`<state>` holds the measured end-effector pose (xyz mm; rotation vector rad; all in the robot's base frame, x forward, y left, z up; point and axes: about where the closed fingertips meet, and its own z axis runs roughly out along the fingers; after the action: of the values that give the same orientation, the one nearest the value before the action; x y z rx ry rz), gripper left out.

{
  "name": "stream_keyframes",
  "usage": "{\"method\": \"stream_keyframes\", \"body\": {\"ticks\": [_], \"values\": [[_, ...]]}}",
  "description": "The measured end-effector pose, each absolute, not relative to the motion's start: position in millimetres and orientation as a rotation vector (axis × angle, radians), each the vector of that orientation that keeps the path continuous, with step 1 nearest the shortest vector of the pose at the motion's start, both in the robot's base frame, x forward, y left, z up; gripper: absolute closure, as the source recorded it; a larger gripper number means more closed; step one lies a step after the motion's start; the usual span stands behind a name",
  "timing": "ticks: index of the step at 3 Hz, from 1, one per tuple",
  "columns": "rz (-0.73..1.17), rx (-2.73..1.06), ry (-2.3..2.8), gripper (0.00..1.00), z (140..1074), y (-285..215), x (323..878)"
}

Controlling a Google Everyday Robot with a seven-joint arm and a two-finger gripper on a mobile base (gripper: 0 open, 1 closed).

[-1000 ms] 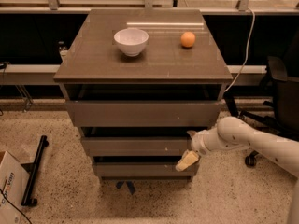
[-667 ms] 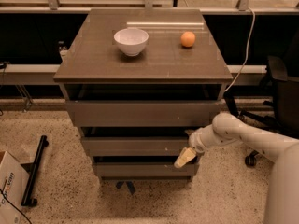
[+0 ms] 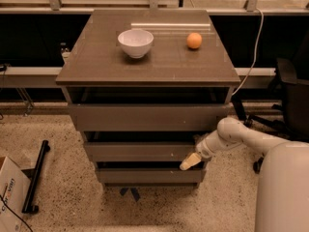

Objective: Open middle drawer

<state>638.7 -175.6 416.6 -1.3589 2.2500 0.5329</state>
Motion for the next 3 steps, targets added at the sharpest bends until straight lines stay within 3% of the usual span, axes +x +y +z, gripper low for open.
{"method": "stream_keyframes", "body": {"ticks": [2, 3], "values": [[0.533, -1.359, 2.251, 0.64, 423, -176, 638], [0.533, -1.359, 2.251, 0.63, 429, -176, 638]]}}
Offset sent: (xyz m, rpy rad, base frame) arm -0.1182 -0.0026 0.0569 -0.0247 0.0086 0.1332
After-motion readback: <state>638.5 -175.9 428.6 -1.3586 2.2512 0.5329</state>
